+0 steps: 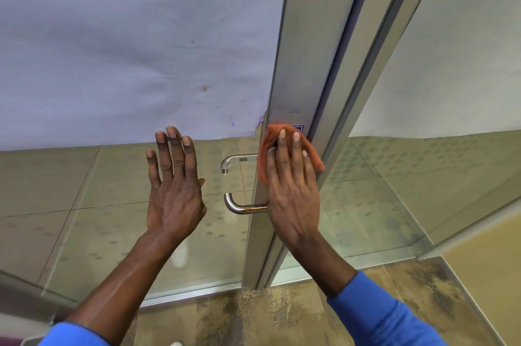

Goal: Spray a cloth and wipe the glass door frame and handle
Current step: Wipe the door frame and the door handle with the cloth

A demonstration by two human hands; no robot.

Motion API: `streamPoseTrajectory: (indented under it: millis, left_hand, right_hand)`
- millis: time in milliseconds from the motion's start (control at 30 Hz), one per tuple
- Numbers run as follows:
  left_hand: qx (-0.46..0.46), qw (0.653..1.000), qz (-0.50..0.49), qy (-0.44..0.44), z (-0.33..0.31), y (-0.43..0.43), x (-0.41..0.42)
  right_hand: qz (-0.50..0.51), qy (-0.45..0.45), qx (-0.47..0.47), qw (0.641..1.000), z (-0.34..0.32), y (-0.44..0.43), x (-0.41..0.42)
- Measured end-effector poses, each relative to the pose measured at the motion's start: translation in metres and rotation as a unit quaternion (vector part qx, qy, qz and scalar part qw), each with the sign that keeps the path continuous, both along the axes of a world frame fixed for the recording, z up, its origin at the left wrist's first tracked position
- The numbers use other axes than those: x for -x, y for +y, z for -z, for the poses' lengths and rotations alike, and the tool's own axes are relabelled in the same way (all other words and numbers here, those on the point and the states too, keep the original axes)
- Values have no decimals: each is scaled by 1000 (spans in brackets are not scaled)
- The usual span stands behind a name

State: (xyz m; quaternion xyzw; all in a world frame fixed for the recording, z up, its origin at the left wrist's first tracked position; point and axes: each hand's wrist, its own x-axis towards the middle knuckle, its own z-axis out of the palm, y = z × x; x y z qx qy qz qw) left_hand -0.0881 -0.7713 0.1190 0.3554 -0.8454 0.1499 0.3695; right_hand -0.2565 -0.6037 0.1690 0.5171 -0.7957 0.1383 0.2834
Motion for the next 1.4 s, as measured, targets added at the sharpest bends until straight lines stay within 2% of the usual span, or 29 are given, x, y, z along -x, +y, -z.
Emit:
streamPoseTrajectory:
  millis: [133, 367, 633, 833, 1067, 1300, 1400]
  left_hand:
    - [-1, 1000, 1, 0, 1, -1, 1]
    - [1, 1000, -5, -7, 0, 0, -1]
    - [0, 1000, -6, 1, 0, 0, -1]
    - [-4, 1000, 2, -13, -3, 1, -2]
    - [-6, 1000, -4, 2, -2, 2, 0]
    - [2, 1000, -8, -6, -4, 3, 0]
    - [2, 1000, -7, -6, -2, 2, 0]
  right_hand:
    - [9, -20, 48, 999, -17, -11, 5]
    - [-33, 16, -15, 999, 11, 3, 3]
    - [-23, -24, 103, 994, -24, -19, 13]
    - [-23, -25, 60, 998, 5, -3, 7]
    - [-1, -26, 105, 994, -27, -14, 19]
    - [16, -12, 21, 1000, 0, 1, 6]
    - [34, -31, 65, 997, -22, -5, 13]
